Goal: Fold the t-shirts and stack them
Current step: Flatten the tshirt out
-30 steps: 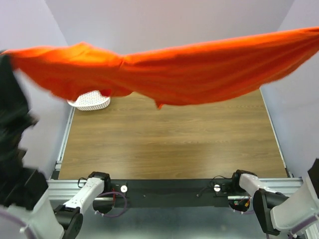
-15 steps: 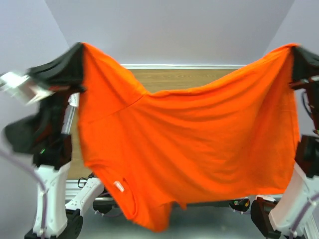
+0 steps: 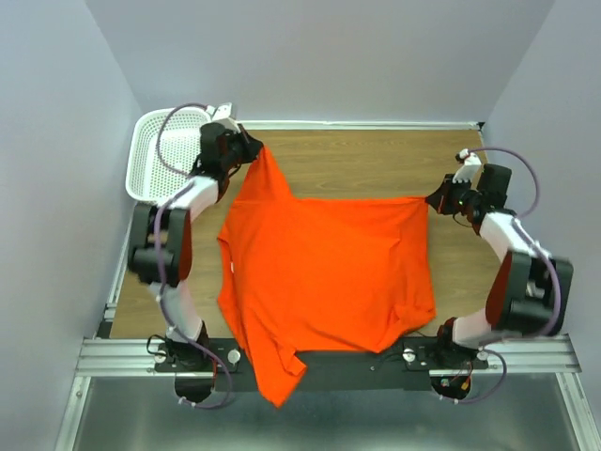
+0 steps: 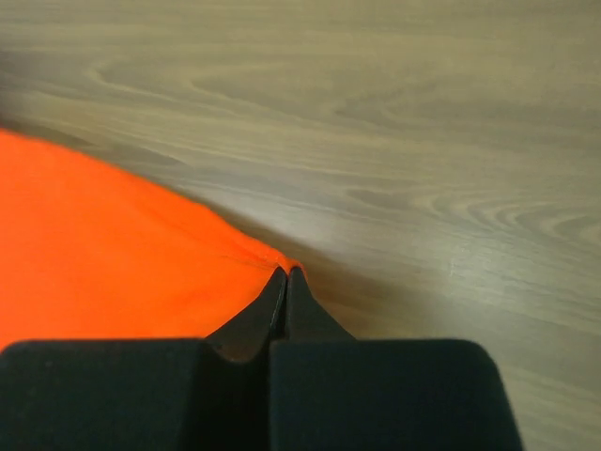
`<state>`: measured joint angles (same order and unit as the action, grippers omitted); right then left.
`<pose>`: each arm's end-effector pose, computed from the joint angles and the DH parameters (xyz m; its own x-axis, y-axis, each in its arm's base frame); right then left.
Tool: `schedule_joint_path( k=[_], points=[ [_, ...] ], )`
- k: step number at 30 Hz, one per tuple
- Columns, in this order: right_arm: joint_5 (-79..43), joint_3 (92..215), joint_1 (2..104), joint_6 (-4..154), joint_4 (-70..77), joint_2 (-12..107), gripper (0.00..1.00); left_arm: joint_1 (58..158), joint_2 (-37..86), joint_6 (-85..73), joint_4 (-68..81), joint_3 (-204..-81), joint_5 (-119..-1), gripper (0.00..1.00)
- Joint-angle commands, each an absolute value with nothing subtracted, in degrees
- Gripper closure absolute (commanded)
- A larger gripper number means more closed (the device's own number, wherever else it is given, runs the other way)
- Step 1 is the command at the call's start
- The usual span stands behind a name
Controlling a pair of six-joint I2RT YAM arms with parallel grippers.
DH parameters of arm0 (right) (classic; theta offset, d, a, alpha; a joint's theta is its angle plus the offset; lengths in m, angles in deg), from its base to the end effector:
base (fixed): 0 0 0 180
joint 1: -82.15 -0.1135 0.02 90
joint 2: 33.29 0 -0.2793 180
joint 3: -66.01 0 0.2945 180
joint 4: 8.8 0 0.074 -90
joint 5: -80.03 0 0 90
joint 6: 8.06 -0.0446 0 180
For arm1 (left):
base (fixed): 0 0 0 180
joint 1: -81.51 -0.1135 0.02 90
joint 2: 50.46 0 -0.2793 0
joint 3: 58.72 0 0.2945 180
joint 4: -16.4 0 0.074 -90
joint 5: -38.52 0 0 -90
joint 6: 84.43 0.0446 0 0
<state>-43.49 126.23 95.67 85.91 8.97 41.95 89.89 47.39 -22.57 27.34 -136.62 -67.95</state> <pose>0.3235 -0.0524 0.2470 -0.5075 0.0627 -0.8593 -0.2923 0.9257 0.2401 0.4437 -0.0781 0.2714 -0.3332 -0.4081 -0.8500 0.2944 0.8114 -0.5050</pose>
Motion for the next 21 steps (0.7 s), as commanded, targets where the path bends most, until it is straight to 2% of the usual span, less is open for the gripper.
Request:
schedule_joint_path(
  k=[1,2,5,9,15,21],
  points=[
    [-45.66,130.66,96.03,87.3,-5.75,57.29,0.99,90.03,62.54,-23.79,24.61,-149.72,-70.38,1.0],
    [-45.05,133.63,96.03,86.35,-6.36,63.85,0.99,89.95,67.97,-23.53,20.68,-155.14,-69.86,1.0],
    [-43.47,139.79,96.03,85.64,-6.63,72.67,0.99,89.77,75.19,-24.05,14.85,-162.2,-69.5,1.0],
    [-38.99,143.67,96.03,84.67,-6.72,78.23,1.0,89.68,81.46,-23.7,8.26,-174.93,-70.38,1.0],
    [-35.38,147.72,96.03,82.3,-7.15,80.35,0.99,89.33,86.03,-23.26,5.17,-183.22,-70.99,1.0],
    [-35.99,149.31,96.03,79.83,-7.59,79.65,0.99,89.16,86.57,-21.51,6.49,-184.99,-72.75,1.0]
  ],
)
